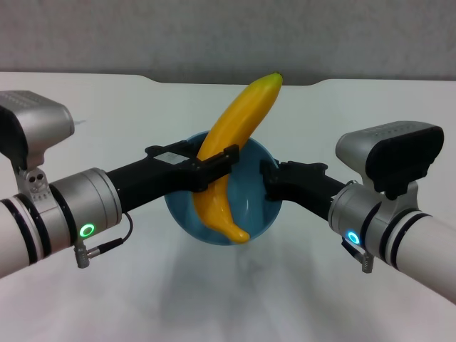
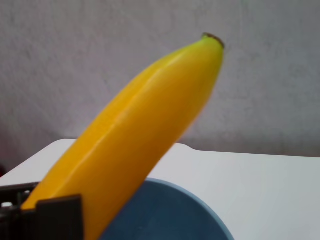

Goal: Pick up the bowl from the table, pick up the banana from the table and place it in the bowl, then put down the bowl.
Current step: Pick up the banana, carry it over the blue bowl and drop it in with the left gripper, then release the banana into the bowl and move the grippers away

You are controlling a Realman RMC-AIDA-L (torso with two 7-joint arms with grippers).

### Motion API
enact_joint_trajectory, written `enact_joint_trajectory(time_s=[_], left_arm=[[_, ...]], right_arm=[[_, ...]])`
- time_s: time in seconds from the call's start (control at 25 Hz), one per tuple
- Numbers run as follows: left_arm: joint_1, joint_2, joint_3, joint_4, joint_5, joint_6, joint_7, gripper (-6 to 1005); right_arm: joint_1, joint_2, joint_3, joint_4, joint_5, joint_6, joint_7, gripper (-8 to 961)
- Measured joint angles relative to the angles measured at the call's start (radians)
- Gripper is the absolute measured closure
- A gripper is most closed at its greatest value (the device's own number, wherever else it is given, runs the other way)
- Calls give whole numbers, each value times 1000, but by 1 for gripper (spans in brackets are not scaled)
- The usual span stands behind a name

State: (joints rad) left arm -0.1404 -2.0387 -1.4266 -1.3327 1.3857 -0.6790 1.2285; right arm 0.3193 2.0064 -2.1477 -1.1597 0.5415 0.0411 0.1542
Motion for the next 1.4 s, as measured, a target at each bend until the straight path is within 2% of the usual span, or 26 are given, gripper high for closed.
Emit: enact_joint_trajectory(time_s=[0.72,0.88,1.12,1.2,1.24,1.4], left_arm=[[-9,0,0,29,-3,6,8,431],[-5,-1,-3,27,-7,8,13,259],[17,-2,-23,3,-10,14,25,94],[25,-2,-29,-5,-16,17,34,96],[52,-3,-48,-20,-57,23,83,97],[86,-2,-74,-22,-129,25,163,100]], right_arm=[[4,0,-4,1,0,-2,-1,845],[4,0,-4,1,0,-2,-1,843],[4,0,-4,3,0,-1,-1,842],[4,0,-3,3,0,1,2,841],[4,0,-1,3,1,3,3,841],[4,0,5,3,4,14,6,840]])
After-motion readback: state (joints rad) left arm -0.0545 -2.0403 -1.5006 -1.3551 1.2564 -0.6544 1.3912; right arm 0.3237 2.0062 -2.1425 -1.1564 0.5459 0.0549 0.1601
